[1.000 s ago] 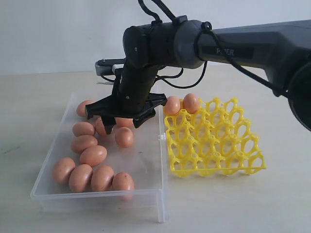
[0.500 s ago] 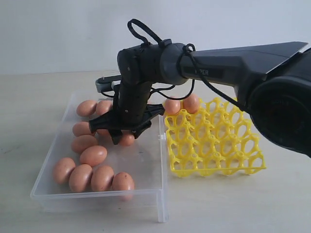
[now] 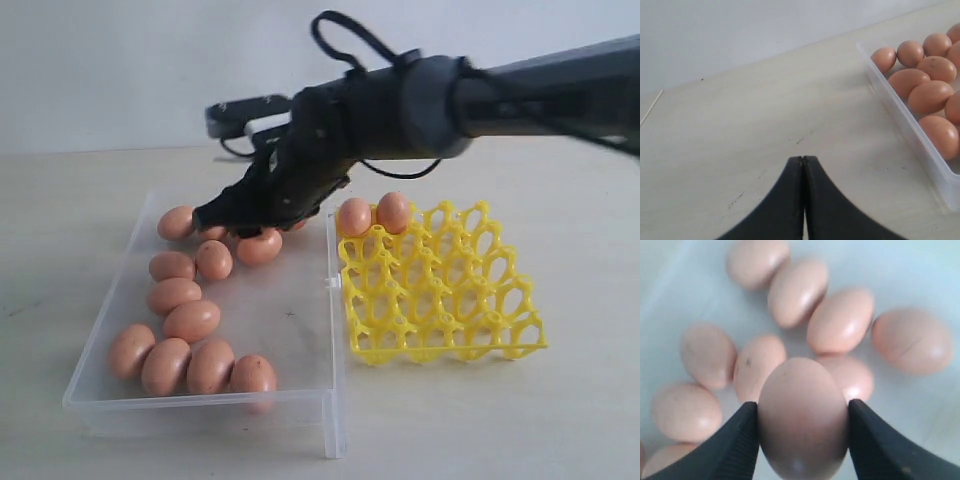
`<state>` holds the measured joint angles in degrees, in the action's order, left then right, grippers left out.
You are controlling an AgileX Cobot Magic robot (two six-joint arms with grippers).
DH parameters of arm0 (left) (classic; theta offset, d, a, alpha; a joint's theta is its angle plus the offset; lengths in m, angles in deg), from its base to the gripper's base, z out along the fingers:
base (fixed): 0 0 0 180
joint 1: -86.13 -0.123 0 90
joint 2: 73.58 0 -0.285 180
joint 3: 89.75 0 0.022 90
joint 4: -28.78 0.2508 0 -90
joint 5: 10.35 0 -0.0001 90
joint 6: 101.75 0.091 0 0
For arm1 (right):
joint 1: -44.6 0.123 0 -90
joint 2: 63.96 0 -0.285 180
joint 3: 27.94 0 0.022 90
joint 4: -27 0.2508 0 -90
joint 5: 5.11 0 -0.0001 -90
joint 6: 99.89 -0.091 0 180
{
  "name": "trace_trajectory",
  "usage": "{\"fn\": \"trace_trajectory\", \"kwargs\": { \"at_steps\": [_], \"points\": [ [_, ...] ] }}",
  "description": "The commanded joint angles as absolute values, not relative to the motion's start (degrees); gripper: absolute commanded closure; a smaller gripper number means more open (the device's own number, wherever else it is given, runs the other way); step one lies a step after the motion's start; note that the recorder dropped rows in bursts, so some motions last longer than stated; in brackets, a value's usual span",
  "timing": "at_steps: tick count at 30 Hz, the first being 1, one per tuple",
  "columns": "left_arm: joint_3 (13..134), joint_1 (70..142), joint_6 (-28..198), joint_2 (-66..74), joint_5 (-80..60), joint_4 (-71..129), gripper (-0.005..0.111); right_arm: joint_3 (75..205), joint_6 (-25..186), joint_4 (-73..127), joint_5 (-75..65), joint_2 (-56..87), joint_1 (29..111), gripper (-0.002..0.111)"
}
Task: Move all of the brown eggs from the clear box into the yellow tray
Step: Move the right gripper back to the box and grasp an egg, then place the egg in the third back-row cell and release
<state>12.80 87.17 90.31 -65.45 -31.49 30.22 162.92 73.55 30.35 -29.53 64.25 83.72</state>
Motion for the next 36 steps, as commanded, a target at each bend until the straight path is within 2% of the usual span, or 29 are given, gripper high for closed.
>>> {"fn": "trace_trajectory", "kwargs": {
  "at_steps": [1, 6, 14, 24, 31, 33, 36],
  "points": [
    [13.0, 87.3, 90.0, -65.8, -31.0, 30.2, 0.107, 144.4, 76.5, 29.6, -2.5, 52.3, 78.5, 0.108],
    [13.0, 87.3, 90.0, -65.8, -31.0, 30.2, 0.107, 132.8, 82.4, 29.4, 8.7, 46.1, 71.0, 0.108],
    [13.0, 87.3, 90.0, -65.8, -31.0, 30.2, 0.107, 126.1, 80.1, 22.6, 17.3, 48.0, 61.1, 0.108],
    [13.0, 87.3, 90.0, -65.8, -31.0, 30.2, 0.107, 126.0, 75.6, 17.0, 29.3, 60.0, 59.2, 0.108],
    [13.0, 87.3, 90.0, -65.8, -31.0, 30.2, 0.107, 126.0, 77.5, 17.0, 30.9, 62.6, 59.1, 0.108],
    [13.0, 87.3, 90.0, -65.8, -31.0, 30.2, 0.107, 126.0, 77.5, 15.5, 31.1, 62.6, 58.8, 0.102],
    [13.0, 87.3, 90.0, -65.8, -31.0, 30.2, 0.107, 126.0, 77.4, 14.2, 30.1, 62.4, 58.6, 0.08]
  ]
}}
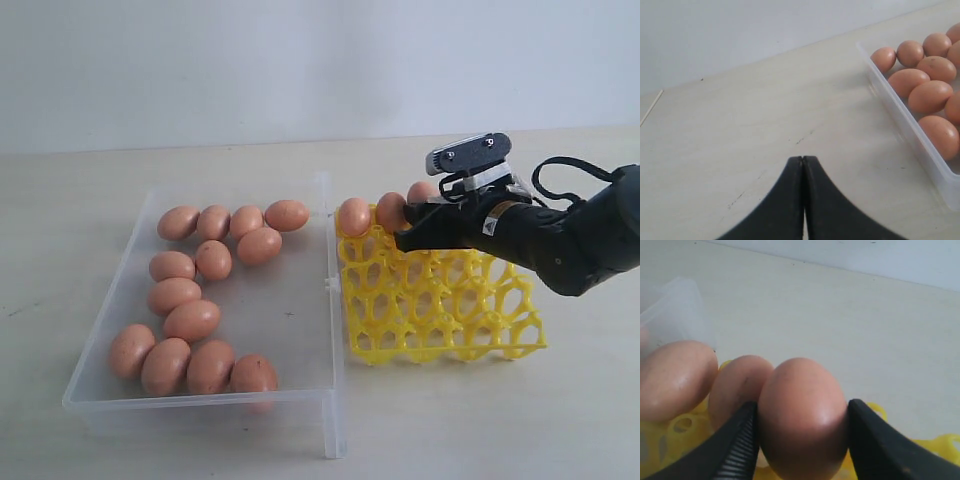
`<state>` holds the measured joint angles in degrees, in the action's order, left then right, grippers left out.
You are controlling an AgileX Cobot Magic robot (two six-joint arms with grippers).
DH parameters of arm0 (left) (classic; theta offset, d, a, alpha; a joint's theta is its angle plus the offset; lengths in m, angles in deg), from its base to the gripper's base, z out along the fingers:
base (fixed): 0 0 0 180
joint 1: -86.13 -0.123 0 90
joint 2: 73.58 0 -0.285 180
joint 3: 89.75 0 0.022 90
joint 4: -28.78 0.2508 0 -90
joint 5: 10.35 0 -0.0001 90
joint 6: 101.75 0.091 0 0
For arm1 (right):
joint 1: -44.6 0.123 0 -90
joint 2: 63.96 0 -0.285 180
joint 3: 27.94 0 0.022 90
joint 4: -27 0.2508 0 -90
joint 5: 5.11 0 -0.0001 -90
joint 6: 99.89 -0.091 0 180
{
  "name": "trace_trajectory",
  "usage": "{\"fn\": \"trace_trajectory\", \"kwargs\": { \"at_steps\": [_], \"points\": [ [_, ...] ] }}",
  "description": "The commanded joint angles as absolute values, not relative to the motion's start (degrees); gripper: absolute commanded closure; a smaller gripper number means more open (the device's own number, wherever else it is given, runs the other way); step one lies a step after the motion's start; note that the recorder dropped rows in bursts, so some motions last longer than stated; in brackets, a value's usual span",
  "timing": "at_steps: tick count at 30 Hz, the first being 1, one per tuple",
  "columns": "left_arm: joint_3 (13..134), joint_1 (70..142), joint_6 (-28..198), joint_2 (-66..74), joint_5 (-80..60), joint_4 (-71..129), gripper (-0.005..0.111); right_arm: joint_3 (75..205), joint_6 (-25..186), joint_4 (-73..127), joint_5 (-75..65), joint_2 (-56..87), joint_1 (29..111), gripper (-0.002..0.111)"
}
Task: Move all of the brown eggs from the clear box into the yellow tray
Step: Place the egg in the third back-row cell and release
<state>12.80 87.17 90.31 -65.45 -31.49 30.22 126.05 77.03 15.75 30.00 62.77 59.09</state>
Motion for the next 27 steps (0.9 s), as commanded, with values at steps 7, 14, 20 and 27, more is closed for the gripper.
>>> {"fn": "trace_trajectory", "kwargs": {
  "at_steps": [7, 14, 20, 27],
  "points": [
    [13.0, 87.3, 90.0, -65.8, -31.0, 30.2, 0.107, 126.0, 77.4, 14.4, 27.0, 61.9, 58.6, 0.045],
    [13.0, 87.3, 90.0, -65.8, -31.0, 30.2, 0.107, 124.5, 77.0, 14.9, 20.9, 55.2, 58.4, 0.043],
    [13.0, 87.3, 90.0, -65.8, -31.0, 30.2, 0.107, 124.9, 70.7, 14.8, 0.5, 38.7, 61.3, 0.045],
    [13.0, 87.3, 90.0, -65.8, -31.0, 30.2, 0.107, 137.6, 75.7, 25.7, -30.7, 32.6, 73.4, 0.045]
  ]
}}
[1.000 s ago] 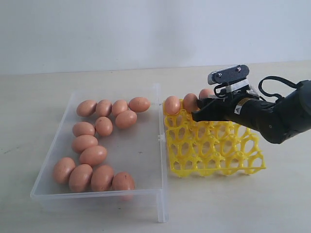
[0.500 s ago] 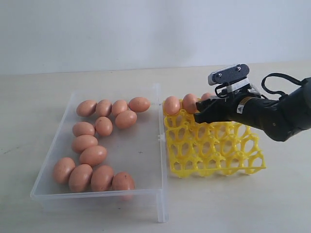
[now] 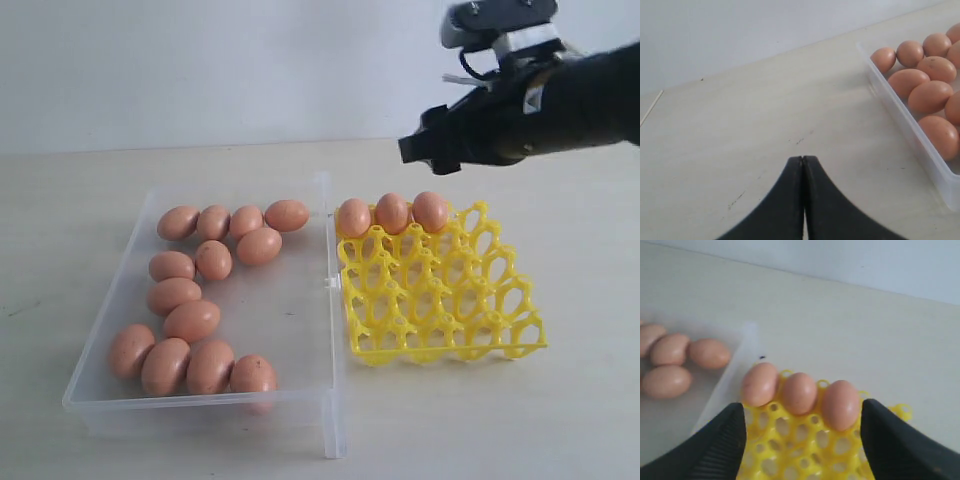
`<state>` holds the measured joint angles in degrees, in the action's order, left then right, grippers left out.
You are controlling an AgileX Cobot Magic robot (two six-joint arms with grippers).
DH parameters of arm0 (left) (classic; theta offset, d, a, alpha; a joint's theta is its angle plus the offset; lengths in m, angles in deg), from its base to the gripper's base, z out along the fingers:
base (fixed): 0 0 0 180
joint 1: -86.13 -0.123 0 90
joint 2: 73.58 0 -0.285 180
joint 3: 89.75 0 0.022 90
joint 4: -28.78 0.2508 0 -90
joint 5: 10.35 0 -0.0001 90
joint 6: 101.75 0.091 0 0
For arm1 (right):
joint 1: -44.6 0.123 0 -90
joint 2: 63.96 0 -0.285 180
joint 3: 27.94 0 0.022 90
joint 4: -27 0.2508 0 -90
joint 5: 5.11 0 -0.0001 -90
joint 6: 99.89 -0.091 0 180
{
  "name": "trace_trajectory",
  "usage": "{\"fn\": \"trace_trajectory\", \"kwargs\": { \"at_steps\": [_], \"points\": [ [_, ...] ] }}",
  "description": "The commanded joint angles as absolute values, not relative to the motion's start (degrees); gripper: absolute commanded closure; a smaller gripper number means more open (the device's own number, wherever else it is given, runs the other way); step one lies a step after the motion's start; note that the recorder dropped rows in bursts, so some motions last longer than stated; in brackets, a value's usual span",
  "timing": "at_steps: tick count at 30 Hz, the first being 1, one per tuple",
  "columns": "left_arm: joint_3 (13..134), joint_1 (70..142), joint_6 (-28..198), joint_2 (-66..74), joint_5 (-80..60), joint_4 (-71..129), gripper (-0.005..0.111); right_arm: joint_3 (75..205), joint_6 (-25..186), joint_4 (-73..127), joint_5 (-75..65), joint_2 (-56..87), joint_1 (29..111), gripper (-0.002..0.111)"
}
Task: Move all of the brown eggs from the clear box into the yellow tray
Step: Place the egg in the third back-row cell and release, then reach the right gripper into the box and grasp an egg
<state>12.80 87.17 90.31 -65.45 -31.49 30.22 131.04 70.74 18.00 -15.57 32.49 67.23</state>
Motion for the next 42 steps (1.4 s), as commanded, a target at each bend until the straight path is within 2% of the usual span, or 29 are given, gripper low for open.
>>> {"fn": "trace_trajectory", "kwargs": {
  "at_steps": [1, 9, 14, 20, 30, 35, 42],
  "points": [
    [13.0, 87.3, 90.0, -65.8, -31.0, 30.2, 0.107, 139.5, 77.4, 29.3, -32.4, 33.9, 75.2, 0.045],
    [13.0, 87.3, 90.0, -65.8, -31.0, 30.2, 0.107, 155.0, 81.5, 42.0, -40.2, 51.5, 84.7, 0.045],
    [13.0, 87.3, 90.0, -65.8, -31.0, 30.2, 0.107, 166.4, 80.5, 39.2, -41.2, 62.3, 86.6, 0.045],
    [13.0, 87.3, 90.0, -65.8, -31.0, 30.2, 0.107, 181.0, 54.1, 25.6, -55.8, 72.2, 86.0, 0.045],
    [13.0, 87.3, 90.0, -65.8, -31.0, 30.2, 0.107, 184.8, 23.6, 19.4, -47.1, 74.9, 85.3, 0.045],
    [13.0, 87.3, 90.0, -65.8, -31.0, 30.2, 0.107, 184.8, 9.8, 16.2, -48.7, 75.6, 84.8, 0.045],
    [13.0, 87.3, 90.0, -65.8, -31.0, 30.2, 0.107, 184.8, 8.1, 19.3, -46.7, 77.8, 84.7, 0.045]
  ]
}}
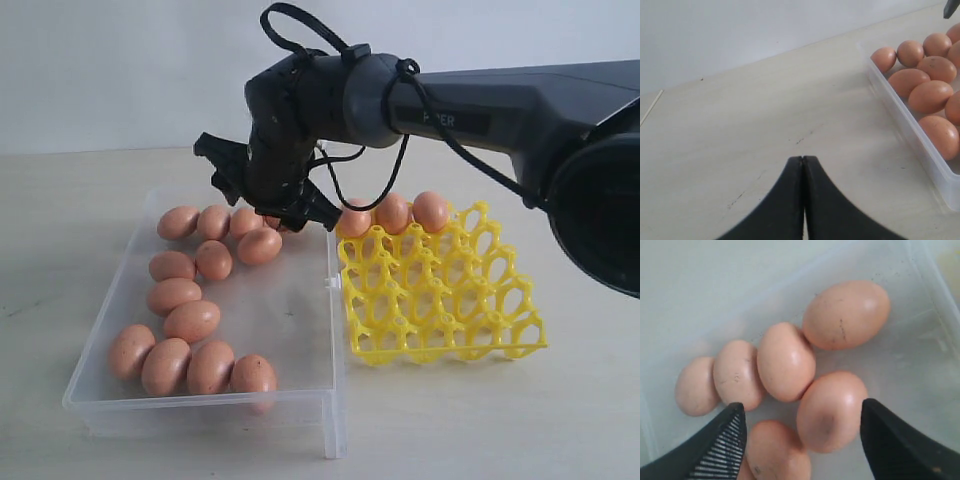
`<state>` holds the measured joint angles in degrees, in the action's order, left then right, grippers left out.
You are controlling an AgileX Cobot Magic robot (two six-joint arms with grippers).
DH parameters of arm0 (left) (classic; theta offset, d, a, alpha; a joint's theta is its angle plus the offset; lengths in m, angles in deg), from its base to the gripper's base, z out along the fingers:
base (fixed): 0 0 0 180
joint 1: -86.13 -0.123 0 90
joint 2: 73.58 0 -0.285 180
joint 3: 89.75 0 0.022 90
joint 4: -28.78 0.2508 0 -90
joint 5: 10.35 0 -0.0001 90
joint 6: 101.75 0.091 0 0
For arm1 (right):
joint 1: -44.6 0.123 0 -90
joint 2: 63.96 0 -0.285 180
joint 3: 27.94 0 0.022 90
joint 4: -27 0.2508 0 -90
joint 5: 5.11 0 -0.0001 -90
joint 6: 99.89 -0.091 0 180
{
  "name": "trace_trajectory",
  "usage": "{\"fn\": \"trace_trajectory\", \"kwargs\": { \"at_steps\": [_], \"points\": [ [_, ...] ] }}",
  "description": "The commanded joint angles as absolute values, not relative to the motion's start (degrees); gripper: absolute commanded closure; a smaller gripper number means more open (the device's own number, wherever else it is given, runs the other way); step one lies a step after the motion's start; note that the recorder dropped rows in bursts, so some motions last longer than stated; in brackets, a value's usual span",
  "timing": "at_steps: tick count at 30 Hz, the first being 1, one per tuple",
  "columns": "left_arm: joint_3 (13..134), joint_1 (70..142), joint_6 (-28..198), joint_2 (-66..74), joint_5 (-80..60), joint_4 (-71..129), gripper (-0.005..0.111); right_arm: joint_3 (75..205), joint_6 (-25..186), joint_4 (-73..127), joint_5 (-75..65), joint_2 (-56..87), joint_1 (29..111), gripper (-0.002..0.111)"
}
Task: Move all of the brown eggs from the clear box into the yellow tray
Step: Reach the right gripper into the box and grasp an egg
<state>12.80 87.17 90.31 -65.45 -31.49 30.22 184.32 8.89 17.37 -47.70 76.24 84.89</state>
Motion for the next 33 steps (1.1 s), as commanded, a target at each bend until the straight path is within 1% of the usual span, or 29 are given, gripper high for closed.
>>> {"fn": "trace_trajectory", "kwargs": {
  "at_steps": [1, 6, 8, 9, 10, 12, 14, 15, 16, 17, 18, 25, 29, 33],
  "points": [
    [13.0, 87.3, 90.0, -65.8, -31.0, 30.2, 0.107, 184.8, 8.1, 19.5, -46.6, 78.1, 84.7, 0.045],
    [13.0, 87.3, 90.0, -65.8, -31.0, 30.2, 0.107, 184.8, 8.1, 19.3, -46.0, 80.7, 84.4, 0.046],
    [13.0, 87.3, 90.0, -65.8, -31.0, 30.2, 0.107, 184.8, 8.1, 19.1, -44.3, 81.6, 84.3, 0.048],
    [13.0, 87.3, 90.0, -65.8, -31.0, 30.2, 0.107, 184.8, 8.1, 19.0, -43.8, 82.0, 84.2, 0.052],
    [13.0, 87.3, 90.0, -65.8, -31.0, 30.2, 0.107, 184.8, 8.1, 18.9, -43.8, 82.4, 84.0, 0.056],
    [13.0, 87.3, 90.0, -65.8, -31.0, 30.2, 0.107, 184.9, 8.1, 18.9, -45.0, 83.0, 83.9, 0.069],
    [13.0, 87.3, 90.0, -65.8, -31.0, 30.2, 0.107, 184.9, 9.8, 19.1, -45.3, 83.2, 83.8, 0.082],
    [13.0, 87.3, 90.0, -65.8, -31.0, 30.2, 0.107, 184.9, 12.6, 19.3, -45.5, 83.2, 83.8, 0.092],
    [13.0, 87.3, 90.0, -65.8, -31.0, 30.2, 0.107, 184.9, 14.0, 19.4, -45.7, 83.1, 83.8, 0.097],
    [13.0, 87.3, 90.0, -65.8, -31.0, 30.2, 0.107, 184.9, 16.2, 19.4, -45.8, 82.6, 83.8, 0.105],
    [13.0, 87.3, 90.0, -65.8, -31.0, 30.2, 0.107, 184.9, 17.7, 19.4, -45.6, 82.2, 83.8, 0.108],
    [13.0, 87.3, 90.0, -65.8, -31.0, 30.2, 0.107, 184.0, 33.4, 8.6, -40.5, 75.4, 84.2, 0.108],
    [13.0, 87.3, 90.0, -65.8, -31.0, 30.2, 0.107, 177.1, 44.4, 7.8, -31.7, 68.3, 83.3, 0.108],
    [13.0, 87.3, 90.0, -65.8, -31.0, 30.2, 0.107, 165.4, 55.7, 10.8, -19.4, 59.8, 81.3, 0.108]
  ]
}}
